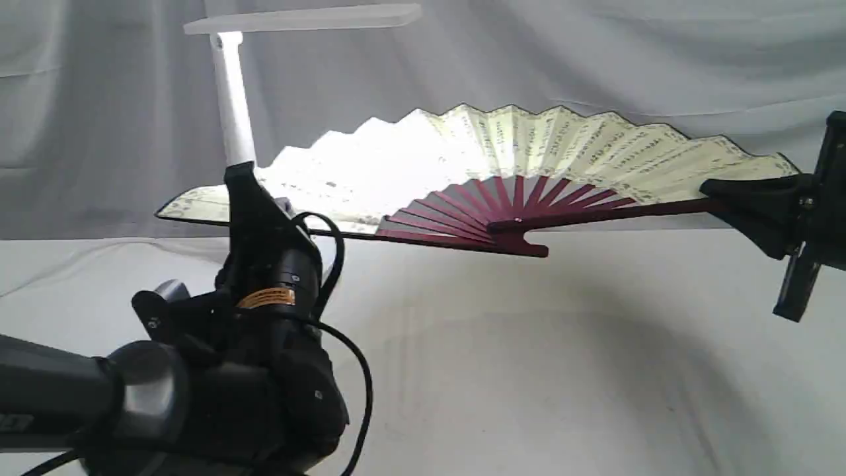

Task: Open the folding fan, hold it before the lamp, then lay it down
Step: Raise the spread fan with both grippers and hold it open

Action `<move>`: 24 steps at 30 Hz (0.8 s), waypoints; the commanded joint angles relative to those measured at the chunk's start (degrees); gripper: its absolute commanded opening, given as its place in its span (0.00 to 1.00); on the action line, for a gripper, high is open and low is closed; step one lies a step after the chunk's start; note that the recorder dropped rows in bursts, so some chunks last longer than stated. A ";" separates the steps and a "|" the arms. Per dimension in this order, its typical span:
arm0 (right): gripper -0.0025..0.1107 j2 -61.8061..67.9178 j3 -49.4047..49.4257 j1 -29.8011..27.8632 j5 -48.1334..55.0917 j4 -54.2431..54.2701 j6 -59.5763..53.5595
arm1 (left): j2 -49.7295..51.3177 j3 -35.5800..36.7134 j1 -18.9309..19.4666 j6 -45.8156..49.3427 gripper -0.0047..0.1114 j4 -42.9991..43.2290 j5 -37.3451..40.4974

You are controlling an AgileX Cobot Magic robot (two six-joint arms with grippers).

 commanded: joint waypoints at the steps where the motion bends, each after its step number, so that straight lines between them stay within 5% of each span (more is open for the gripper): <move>1: 0.02 -0.31 0.12 0.76 -2.14 -1.58 -2.62 | -3.60 2.95 1.65 3.48 0.04 -1.59 -3.88; 8: 0.02 -0.53 0.12 1.79 -2.14 -1.58 -2.62 | -8.20 9.47 2.28 3.99 0.04 -2.45 -3.88; 24: 0.02 -6.47 0.12 8.23 -4.18 -1.58 0.00 | -15.12 11.70 5.03 4.98 0.04 -4.09 -3.88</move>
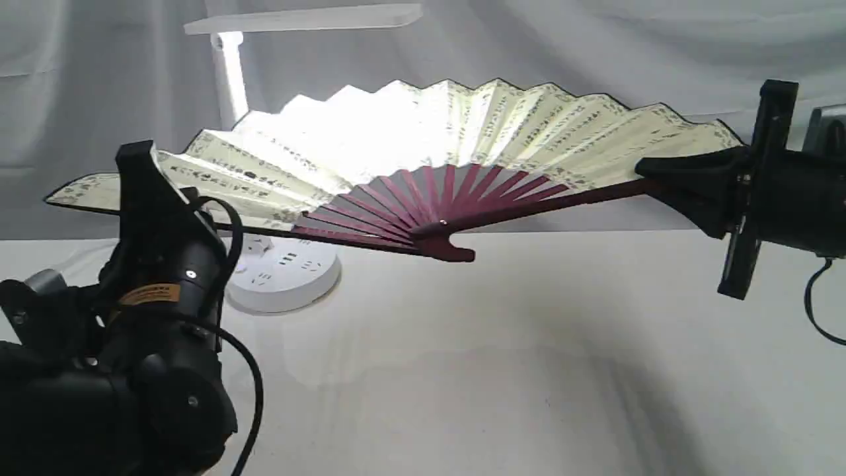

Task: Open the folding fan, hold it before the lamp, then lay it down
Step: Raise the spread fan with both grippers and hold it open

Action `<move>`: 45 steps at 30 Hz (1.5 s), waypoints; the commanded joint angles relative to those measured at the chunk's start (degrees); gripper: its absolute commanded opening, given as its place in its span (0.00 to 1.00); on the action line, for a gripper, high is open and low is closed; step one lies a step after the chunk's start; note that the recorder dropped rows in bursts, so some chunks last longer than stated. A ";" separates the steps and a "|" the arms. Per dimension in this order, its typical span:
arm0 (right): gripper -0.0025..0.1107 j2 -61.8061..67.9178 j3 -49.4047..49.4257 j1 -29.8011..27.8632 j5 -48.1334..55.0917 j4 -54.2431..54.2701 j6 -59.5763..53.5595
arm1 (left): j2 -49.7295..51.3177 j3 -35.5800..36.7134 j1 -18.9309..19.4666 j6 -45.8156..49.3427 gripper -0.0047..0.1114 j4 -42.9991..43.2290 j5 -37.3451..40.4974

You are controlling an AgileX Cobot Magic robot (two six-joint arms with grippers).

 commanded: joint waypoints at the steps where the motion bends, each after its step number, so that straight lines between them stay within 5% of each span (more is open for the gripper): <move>1: 0.02 -1.40 0.12 0.68 -1.90 -1.58 -1.57 | -2.48 0.58 2.51 -1.87 0.04 -2.83 -4.11; 24: 0.02 -2.24 -9.62 7.52 -11.43 -1.58 3.98 | -5.47 1.24 10.48 -2.41 0.04 1.54 1.87; 45: 0.02 -2.24 -9.62 7.52 -13.74 -1.58 4.02 | -5.47 0.89 11.84 -4.05 0.04 3.24 3.37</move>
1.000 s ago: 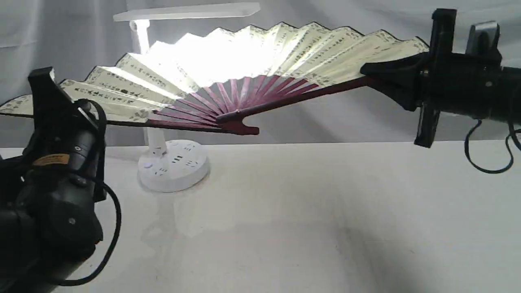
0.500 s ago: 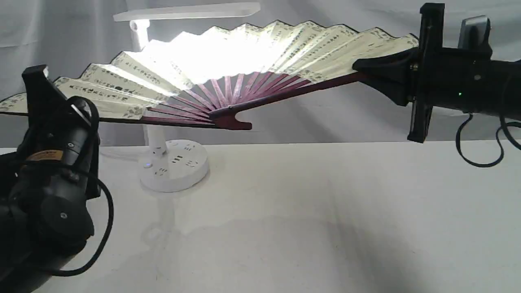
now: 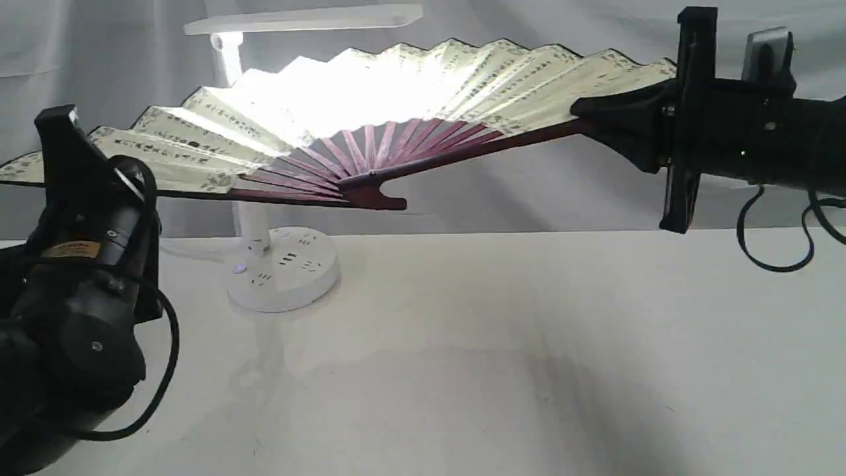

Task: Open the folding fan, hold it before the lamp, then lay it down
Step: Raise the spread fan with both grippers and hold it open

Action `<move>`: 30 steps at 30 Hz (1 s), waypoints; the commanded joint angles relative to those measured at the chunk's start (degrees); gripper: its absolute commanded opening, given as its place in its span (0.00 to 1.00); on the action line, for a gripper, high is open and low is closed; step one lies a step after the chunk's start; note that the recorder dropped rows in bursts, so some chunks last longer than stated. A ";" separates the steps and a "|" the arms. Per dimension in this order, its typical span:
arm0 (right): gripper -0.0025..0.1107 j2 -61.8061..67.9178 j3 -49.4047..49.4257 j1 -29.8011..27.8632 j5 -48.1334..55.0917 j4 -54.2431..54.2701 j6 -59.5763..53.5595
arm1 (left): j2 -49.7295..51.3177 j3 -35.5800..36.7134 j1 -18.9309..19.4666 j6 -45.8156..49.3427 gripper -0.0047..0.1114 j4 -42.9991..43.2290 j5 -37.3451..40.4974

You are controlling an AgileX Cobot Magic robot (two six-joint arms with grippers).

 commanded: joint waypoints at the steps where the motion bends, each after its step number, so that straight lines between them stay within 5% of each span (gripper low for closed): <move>1: 0.02 -0.35 -0.18 -0.84 -2.83 -1.58 -2.02 | -1.05 -0.32 1.49 -1.72 0.04 -4.31 -4.55; 30: 0.02 -0.35 -0.18 -0.84 -2.14 -1.58 -1.80 | -1.05 -0.32 1.49 -1.72 0.04 -4.31 -4.55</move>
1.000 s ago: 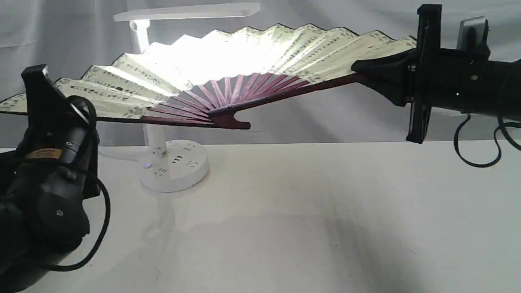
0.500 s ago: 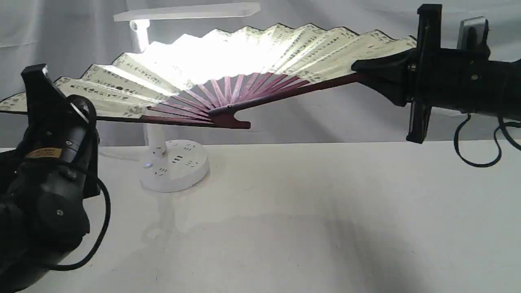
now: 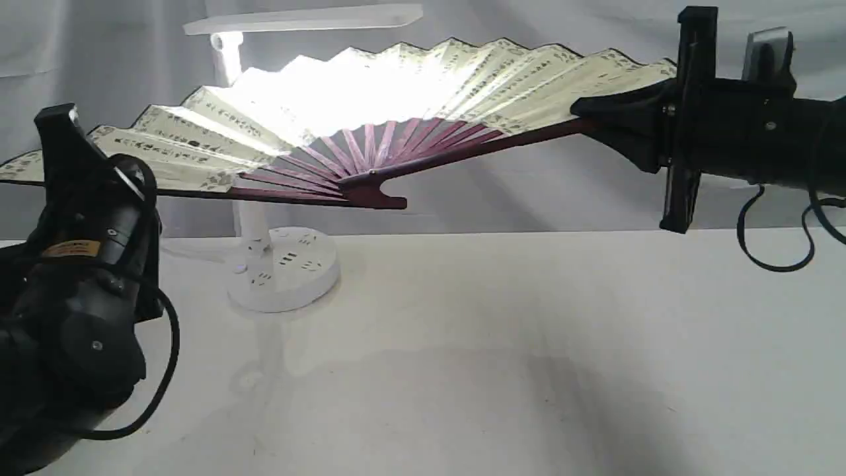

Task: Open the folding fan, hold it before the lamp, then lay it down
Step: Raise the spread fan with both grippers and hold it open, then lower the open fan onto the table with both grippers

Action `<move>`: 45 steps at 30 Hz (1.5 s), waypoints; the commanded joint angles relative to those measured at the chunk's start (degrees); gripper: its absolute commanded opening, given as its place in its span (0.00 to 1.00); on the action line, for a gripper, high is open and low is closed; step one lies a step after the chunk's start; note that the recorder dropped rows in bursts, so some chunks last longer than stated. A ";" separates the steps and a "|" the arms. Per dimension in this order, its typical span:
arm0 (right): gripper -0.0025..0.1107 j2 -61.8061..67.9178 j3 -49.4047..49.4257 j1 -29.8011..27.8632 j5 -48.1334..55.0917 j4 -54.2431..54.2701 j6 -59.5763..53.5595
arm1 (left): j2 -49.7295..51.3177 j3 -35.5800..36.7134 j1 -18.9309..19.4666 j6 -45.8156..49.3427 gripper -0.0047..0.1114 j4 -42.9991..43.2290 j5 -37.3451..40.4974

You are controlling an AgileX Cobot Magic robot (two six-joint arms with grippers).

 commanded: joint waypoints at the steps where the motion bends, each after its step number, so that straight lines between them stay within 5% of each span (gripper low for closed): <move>1: 0.02 -0.35 -0.18 -0.84 -2.14 -1.58 -2.03 | -1.05 -0.22 1.49 -1.72 0.04 -4.31 -4.55; 19: 0.02 -0.35 -0.18 -0.84 -0.59 -1.58 -2.03 | -1.05 -0.12 1.49 -3.26 0.04 -3.35 -4.55; 45: 0.02 -0.35 19.33 -13.88 7.34 -1.58 -12.77 | 6.90 2.10 -10.79 -3.04 0.04 -9.13 3.80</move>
